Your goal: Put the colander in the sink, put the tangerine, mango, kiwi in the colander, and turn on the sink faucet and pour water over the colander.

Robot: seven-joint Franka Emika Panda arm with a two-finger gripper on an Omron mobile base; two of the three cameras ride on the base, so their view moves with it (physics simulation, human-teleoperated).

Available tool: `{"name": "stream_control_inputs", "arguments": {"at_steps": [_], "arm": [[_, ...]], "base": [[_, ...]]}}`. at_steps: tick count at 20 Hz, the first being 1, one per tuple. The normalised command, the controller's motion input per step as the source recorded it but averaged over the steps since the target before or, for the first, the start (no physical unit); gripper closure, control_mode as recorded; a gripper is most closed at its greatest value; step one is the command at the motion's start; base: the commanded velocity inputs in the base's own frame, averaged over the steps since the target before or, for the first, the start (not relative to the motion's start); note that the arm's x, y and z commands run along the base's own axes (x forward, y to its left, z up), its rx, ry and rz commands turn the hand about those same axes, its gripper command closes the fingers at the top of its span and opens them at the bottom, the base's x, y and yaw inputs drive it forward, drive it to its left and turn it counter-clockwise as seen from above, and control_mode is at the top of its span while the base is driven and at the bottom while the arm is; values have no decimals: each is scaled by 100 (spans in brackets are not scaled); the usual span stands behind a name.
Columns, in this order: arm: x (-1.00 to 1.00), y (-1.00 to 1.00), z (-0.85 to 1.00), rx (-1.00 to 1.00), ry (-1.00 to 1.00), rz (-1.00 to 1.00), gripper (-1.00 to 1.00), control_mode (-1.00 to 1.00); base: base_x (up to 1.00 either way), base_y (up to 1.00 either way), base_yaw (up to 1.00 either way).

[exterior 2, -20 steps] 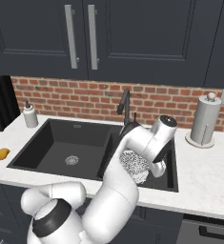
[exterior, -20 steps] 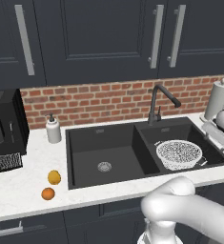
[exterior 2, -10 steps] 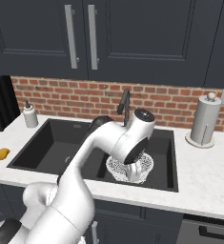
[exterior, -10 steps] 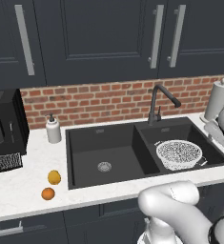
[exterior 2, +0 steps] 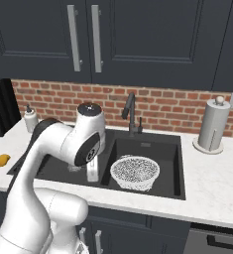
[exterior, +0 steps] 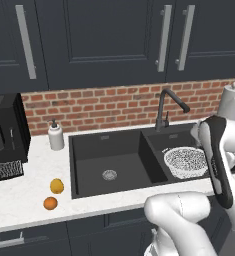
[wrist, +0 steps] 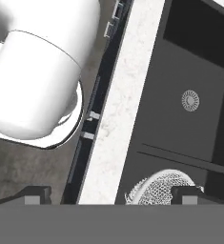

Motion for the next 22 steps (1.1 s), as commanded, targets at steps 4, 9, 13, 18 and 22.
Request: {"name": "stream_control_inputs", "arguments": {"at_steps": [4, 9, 13, 18, 22], "arm": [[8, 100, 35, -4, 0, -4, -100, -100], [7, 100, 17, 0, 4, -3, -100, -100], [5, 100, 1, 0, 7, -8, -100, -100], [15, 100, 0, 0, 8, -17, -100, -100], [26, 100, 0, 3, 8, -29, -100, -100]], "base": [[0, 0, 0], [0, 0, 0], [0, 0, 0], [0, 0, 0], [0, 0, 0]]}}
